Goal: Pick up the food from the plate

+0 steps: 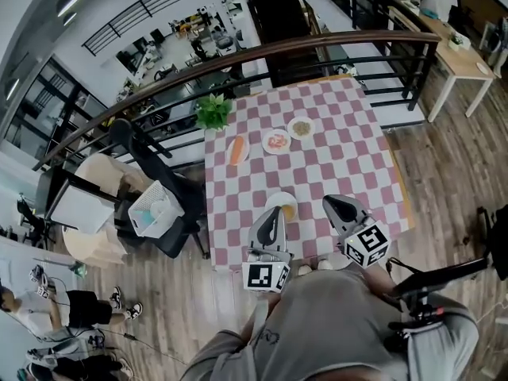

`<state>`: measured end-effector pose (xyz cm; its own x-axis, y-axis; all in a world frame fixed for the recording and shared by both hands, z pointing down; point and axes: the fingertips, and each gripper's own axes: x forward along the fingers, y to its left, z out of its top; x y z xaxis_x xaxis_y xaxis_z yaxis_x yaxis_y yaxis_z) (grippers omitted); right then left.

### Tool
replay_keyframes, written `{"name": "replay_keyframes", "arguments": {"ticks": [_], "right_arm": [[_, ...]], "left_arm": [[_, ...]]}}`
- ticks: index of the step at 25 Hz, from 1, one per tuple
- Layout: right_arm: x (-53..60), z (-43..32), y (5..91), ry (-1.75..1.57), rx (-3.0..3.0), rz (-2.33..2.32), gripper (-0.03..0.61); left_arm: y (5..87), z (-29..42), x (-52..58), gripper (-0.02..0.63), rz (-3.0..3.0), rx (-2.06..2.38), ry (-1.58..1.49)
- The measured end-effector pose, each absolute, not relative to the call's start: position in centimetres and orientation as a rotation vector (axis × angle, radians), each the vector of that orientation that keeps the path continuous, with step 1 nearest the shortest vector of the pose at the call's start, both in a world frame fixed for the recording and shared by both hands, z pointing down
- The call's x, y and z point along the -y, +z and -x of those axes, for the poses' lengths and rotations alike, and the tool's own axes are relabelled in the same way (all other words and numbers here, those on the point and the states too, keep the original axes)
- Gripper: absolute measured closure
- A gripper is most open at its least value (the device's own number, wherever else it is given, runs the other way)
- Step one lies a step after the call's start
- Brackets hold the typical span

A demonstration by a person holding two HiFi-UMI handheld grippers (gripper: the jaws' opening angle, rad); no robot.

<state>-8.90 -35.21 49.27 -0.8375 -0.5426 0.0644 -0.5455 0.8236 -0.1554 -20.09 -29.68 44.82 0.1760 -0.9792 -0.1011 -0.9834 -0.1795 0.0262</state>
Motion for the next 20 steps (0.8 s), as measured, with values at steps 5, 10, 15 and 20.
{"name": "replay_keyframes", "arguments": {"ticks": [5, 10, 15, 20], "right_arm": [[34.1, 9.7, 49.5, 0.243, 2.970, -0.863, 0.561], [34.3, 9.3, 50.0, 0.238, 2.935, -0.883, 0.561], [34.5, 9.6, 50.8, 0.255, 2.911, -0.890, 0.561], [34.4, 9.8, 51.4, 0.275, 2.896, -0.894, 0.561]], "left_arm": [[45.9, 21.3, 29.0, 0.603, 2.369, -2.016, 0.177], [47.0, 21.7, 29.6, 0.466, 2.382, -2.035, 0.142], [47.8, 23.0, 29.8, 0.311, 2.328, -2.104, 0.102], [49.2, 23.7, 30.5, 0.311, 2.349, -2.144, 0.062]]}}
